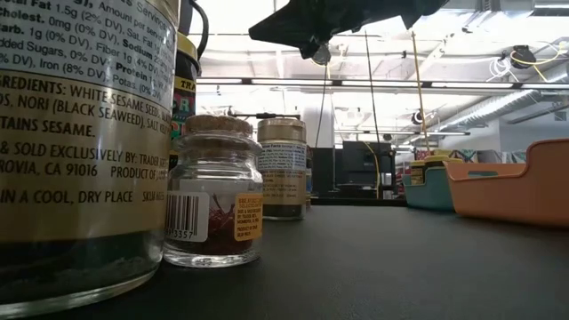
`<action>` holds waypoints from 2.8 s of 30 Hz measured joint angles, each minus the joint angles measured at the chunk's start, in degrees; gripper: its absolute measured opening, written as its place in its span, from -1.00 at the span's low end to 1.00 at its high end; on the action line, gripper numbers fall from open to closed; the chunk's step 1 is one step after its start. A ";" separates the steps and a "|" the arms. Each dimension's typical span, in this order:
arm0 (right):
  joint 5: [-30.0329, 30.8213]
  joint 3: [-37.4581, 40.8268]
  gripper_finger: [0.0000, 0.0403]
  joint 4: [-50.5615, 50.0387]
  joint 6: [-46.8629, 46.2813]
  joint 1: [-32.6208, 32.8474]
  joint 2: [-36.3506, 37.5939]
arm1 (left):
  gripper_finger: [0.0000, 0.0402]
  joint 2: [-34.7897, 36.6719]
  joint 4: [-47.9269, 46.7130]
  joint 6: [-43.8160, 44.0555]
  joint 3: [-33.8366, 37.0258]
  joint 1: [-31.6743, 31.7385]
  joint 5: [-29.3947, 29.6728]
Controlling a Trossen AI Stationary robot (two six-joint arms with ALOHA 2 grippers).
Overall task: Sort spices by type
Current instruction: Put the yellow spice bottle into the green bin
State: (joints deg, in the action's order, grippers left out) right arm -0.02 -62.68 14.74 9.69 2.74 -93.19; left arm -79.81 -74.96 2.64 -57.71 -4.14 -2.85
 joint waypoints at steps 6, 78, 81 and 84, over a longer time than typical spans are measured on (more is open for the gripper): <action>-0.03 0.01 -1.00 0.10 0.00 0.00 0.00 | 0.25 0.00 -4.91 0.01 -2.88 0.00 0.02; -10.64 -47.40 0.77 -50.38 0.22 -19.52 -32.50 | 0.25 53.64 72.57 -15.57 35.45 15.13 -1.16; -10.66 -47.40 0.77 -50.41 0.19 -19.50 -32.51 | 0.25 53.57 72.57 -15.57 35.45 15.15 -1.16; -10.58 -47.47 0.77 -49.98 0.04 -19.52 -33.41 | 0.25 53.57 72.57 -15.57 35.45 15.15 -1.16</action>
State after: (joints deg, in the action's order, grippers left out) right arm -10.60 -110.15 -35.24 9.74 -16.78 -126.60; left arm -26.24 -2.39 -12.93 -22.26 11.00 -4.01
